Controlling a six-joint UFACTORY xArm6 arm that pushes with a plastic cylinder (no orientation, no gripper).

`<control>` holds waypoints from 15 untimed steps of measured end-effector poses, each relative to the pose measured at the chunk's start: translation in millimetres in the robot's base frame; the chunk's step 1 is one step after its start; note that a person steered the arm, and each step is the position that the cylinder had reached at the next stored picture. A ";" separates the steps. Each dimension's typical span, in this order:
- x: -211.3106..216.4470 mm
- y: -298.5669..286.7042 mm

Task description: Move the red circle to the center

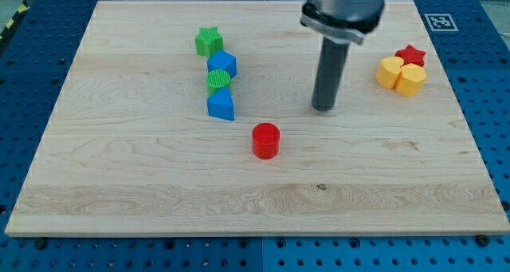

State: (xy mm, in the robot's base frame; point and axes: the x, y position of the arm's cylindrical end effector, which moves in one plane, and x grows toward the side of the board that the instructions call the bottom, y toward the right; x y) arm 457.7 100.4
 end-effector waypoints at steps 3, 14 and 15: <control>113.2 -88.6; 54.2 -63.2; 42.5 -46.9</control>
State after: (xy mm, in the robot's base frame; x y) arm 500.2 53.5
